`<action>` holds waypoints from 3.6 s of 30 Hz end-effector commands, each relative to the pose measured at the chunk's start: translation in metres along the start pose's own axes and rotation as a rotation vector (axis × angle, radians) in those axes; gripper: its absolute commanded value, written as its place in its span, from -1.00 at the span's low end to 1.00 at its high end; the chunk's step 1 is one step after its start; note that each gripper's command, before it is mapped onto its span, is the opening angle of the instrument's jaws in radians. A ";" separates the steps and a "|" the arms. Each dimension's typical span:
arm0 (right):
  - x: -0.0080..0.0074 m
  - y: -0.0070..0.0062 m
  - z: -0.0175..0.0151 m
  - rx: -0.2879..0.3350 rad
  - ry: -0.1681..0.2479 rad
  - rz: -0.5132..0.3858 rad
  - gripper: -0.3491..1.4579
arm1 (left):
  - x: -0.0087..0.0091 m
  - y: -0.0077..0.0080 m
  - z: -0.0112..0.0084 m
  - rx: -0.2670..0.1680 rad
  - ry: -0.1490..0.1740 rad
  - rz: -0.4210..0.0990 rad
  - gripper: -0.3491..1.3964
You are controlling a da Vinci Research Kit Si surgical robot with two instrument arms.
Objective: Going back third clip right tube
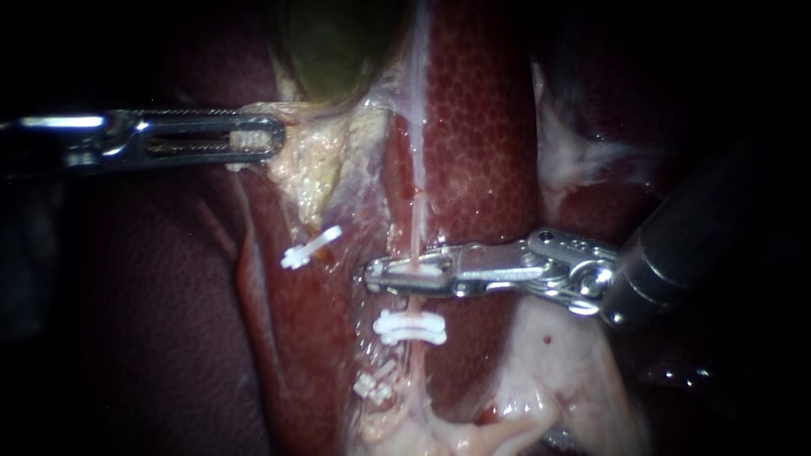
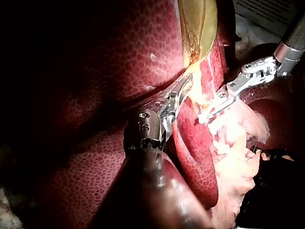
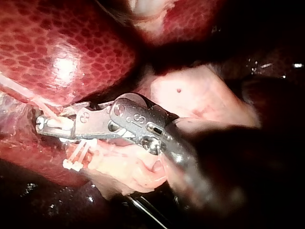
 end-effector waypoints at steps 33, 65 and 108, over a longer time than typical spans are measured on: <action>0.0001 0.0002 0.0009 -0.069 0.094 -0.150 0.05 | 0.0000 0.0000 -0.0002 0.001 0.000 0.000 -0.94; 0.0003 -0.0006 -0.0042 -0.080 0.086 -0.223 0.05 | 0.0002 0.0000 -0.0002 0.001 0.000 0.001 -0.92; 0.0059 -0.0068 -0.0126 -0.030 0.071 -0.405 0.05 | 0.0041 0.0000 0.0037 0.001 0.015 0.030 -0.90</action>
